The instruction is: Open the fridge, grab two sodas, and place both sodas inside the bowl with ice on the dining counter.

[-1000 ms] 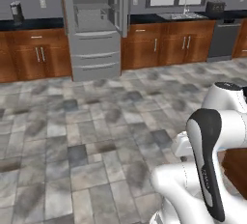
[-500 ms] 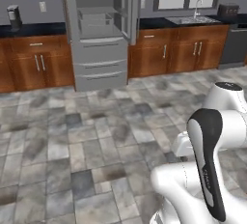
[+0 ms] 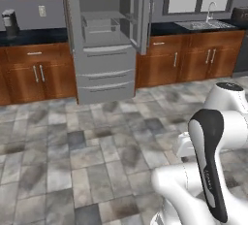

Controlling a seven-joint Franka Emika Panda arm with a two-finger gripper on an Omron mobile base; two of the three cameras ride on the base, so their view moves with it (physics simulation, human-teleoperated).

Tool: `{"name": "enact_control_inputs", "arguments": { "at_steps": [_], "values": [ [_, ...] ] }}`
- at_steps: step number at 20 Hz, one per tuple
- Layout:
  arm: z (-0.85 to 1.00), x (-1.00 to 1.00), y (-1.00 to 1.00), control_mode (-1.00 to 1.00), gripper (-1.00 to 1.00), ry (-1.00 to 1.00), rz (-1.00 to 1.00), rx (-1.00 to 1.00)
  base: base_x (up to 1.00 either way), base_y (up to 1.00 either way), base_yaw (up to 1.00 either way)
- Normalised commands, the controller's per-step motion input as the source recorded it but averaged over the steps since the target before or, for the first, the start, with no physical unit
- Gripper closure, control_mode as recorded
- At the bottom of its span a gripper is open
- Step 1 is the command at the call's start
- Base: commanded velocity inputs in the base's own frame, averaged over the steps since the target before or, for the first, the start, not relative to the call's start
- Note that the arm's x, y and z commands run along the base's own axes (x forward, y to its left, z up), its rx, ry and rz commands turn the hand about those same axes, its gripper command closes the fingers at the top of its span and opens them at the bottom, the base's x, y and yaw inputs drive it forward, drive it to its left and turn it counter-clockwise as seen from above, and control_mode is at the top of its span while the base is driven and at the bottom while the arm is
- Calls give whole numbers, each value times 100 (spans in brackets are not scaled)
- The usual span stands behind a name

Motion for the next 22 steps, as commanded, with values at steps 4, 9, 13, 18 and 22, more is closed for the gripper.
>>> {"name": "enact_control_inputs", "arguments": {
  "at_steps": [4, 9, 13, 18, 22],
  "values": [
    [0, 0, 0, 100, -100, 0, 0, 0, 100, 0, 0],
    [0, 0, 0, 100, -100, 0, 0, 0, 100, 0, 0],
    [0, 0, 0, 100, -100, 0, 0, 0, 100, -2, 0],
    [0, 0, 0, 100, -100, 0, 0, 0, 100, -6, 1],
    [0, 0, 0, 100, -100, 0, 0, 0, 100, -21, 4]
  ]
}}
